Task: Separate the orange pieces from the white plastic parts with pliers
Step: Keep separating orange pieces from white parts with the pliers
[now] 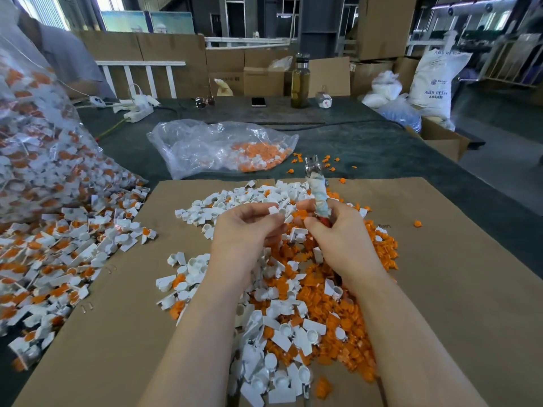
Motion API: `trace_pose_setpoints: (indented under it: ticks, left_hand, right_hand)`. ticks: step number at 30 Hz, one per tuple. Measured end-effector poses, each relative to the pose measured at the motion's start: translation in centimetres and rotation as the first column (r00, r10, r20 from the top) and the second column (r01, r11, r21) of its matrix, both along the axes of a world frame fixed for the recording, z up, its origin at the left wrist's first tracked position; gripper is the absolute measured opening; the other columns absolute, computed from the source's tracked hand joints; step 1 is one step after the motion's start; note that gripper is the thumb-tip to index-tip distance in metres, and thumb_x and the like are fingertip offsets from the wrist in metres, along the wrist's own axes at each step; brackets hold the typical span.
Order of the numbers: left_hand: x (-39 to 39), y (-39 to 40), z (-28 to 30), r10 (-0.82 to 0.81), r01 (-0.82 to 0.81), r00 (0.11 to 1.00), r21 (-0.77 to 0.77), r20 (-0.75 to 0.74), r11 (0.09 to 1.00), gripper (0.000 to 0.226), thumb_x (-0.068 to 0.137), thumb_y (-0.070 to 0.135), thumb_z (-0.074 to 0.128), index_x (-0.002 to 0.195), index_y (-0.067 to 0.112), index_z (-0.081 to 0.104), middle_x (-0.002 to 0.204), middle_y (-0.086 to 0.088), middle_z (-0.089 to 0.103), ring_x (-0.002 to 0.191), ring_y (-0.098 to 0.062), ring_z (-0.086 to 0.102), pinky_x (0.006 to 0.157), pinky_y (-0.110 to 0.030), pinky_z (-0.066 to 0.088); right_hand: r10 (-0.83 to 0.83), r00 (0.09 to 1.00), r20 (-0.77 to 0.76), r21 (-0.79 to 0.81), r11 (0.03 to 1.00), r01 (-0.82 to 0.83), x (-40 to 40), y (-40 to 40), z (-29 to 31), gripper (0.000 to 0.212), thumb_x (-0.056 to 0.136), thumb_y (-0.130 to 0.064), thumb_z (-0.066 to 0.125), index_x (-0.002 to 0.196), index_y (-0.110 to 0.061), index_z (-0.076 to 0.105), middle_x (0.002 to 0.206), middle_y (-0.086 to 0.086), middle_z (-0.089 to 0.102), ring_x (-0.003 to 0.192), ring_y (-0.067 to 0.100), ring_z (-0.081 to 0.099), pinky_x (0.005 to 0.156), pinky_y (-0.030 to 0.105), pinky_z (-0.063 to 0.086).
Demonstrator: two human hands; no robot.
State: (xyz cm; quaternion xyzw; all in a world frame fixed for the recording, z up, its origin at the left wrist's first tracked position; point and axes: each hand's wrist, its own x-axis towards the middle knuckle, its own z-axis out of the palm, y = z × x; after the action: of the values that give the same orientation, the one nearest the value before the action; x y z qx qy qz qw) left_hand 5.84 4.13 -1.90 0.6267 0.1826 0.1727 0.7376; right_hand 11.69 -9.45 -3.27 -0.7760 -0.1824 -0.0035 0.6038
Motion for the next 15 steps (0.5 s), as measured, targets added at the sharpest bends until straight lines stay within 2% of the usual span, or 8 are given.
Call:
trace_pose_setpoints:
  ticks: [2, 4, 5, 8, 11, 15]
  left_hand:
    - [0.06, -0.16, -0.11, -0.003, 0.003, 1.0, 0.017, -0.002, 1.0, 0.012, 0.083, 0.005, 0.078, 0.09, 0.01, 0.069, 0.07, -0.003, 0.075, 0.071, -0.018, 0.075, 0.072, -0.032, 0.062]
    - [0.1, -0.3, -0.19, -0.009, 0.009, 1.0, 0.032, 0.004, 0.999, 0.011, 0.083, 0.005, 0.077, 0.087, 0.009, 0.067, 0.068, -0.002, 0.074, 0.07, -0.017, 0.075, 0.071, -0.031, 0.062]
    - [0.13, -0.36, -0.2, -0.009, 0.009, 1.0, 0.034, 0.005, 0.999, 0.011, 0.083, 0.005, 0.077, 0.085, 0.009, 0.066, 0.068, -0.002, 0.074, 0.069, -0.017, 0.075, 0.07, -0.03, 0.062]
    - [0.24, -0.52, -0.25, -0.011, 0.011, 1.0, 0.035, -0.01, 0.999, 0.011, 0.084, 0.005, 0.076, 0.083, 0.009, 0.066, 0.069, -0.004, 0.075, 0.07, -0.017, 0.075, 0.069, -0.029, 0.061]
    - [0.21, -0.59, -0.27, -0.018, 0.018, 1.0, 0.015, -0.014, 1.0, 0.011, 0.084, 0.004, 0.076, 0.082, 0.009, 0.066, 0.07, -0.006, 0.075, 0.07, -0.018, 0.075, 0.068, -0.028, 0.061]
    - [0.18, -0.79, -0.22, -0.039, 0.039, 0.999, 0.024, -0.018, 0.999, 0.01, 0.084, 0.005, 0.075, 0.081, 0.008, 0.066, 0.074, -0.01, 0.076, 0.072, -0.019, 0.075, 0.063, -0.023, 0.059]
  right_hand:
    - [-0.014, 1.0, 0.009, -0.006, 1.0, 0.014, 0.01, 0.08, -0.04, 0.024, 0.096, -0.009, 0.054, 0.1, -0.031, 0.065, 0.087, -0.014, 0.07, 0.081, -0.002, 0.065, 0.056, 0.005, 0.046]
    - [-0.041, 0.999, 0.011, -0.03, 0.999, 0.041, -0.01, 0.28, -0.12, 0.021, 0.097, -0.012, 0.053, 0.099, -0.03, 0.065, 0.084, -0.01, 0.07, 0.078, 0.009, 0.064, 0.054, 0.009, 0.047]
    - [-0.053, 0.998, 0.017, -0.034, 0.998, 0.054, -0.04, 0.39, -0.18, 0.02, 0.097, -0.014, 0.052, 0.098, -0.03, 0.063, 0.084, -0.009, 0.069, 0.075, 0.01, 0.064, 0.054, 0.009, 0.046]
    - [-0.096, 0.993, 0.075, -0.034, 0.995, 0.099, -0.01, 0.52, -0.29, 0.02, 0.096, -0.015, 0.054, 0.089, -0.034, 0.057, 0.077, -0.01, 0.063, 0.064, -0.002, 0.059, 0.048, 0.007, 0.042]
    - [-0.108, 0.987, 0.12, -0.005, 0.994, 0.109, -0.08, 0.5, -0.32, 0.018, 0.094, -0.014, 0.056, 0.086, -0.03, 0.058, 0.063, -0.01, 0.057, 0.048, -0.002, 0.05, 0.041, 0.01, 0.036]
    - [-0.065, 0.983, 0.171, 0.06, 0.997, 0.055, -0.5, 0.67, -0.08, 0.022, 0.093, -0.01, 0.058, 0.09, -0.032, 0.059, 0.064, -0.027, 0.059, 0.053, -0.005, 0.052, 0.047, 0.008, 0.038]
